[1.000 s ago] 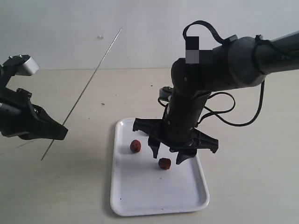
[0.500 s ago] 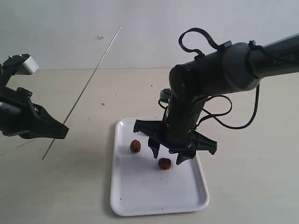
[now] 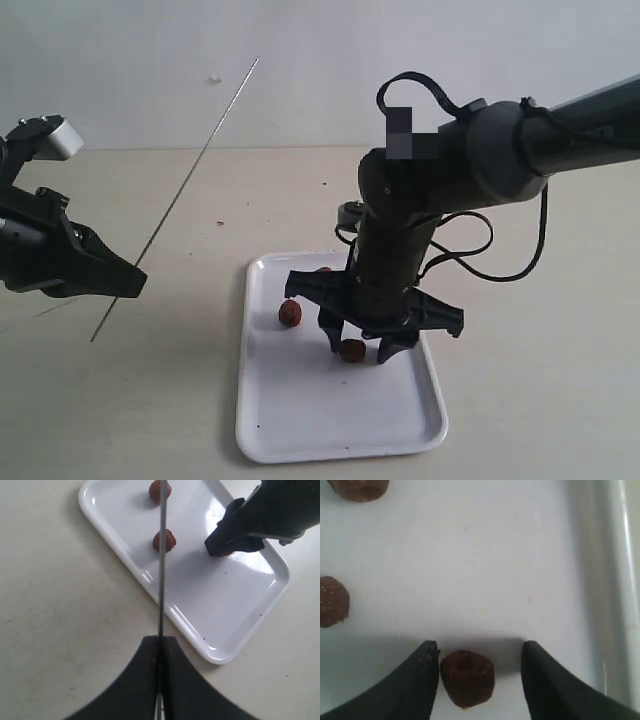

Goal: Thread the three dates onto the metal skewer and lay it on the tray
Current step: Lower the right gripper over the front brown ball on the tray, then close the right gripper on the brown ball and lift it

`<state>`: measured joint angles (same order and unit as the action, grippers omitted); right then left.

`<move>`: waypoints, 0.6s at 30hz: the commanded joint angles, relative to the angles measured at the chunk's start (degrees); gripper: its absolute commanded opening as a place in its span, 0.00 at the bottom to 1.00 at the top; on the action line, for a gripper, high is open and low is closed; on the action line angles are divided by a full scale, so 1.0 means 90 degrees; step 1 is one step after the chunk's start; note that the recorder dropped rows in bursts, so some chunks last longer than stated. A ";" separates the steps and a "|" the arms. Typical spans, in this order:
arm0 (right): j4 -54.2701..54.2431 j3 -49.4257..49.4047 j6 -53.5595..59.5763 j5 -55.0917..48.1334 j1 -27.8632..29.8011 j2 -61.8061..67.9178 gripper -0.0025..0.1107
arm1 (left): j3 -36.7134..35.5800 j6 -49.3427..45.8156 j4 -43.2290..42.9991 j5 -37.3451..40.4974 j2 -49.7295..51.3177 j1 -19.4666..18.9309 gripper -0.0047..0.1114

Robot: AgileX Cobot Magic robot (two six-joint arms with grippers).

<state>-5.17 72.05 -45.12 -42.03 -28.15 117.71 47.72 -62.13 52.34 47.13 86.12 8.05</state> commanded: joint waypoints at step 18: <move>0.0119 0.0034 0.0564 -0.0075 -0.0015 0.0173 0.36 | -0.0023 -0.0008 0.0088 -0.0029 -0.0050 -0.0013 0.04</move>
<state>-4.72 72.41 -40.84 -43.17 -28.15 118.32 47.72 -62.13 52.34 47.02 86.12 8.05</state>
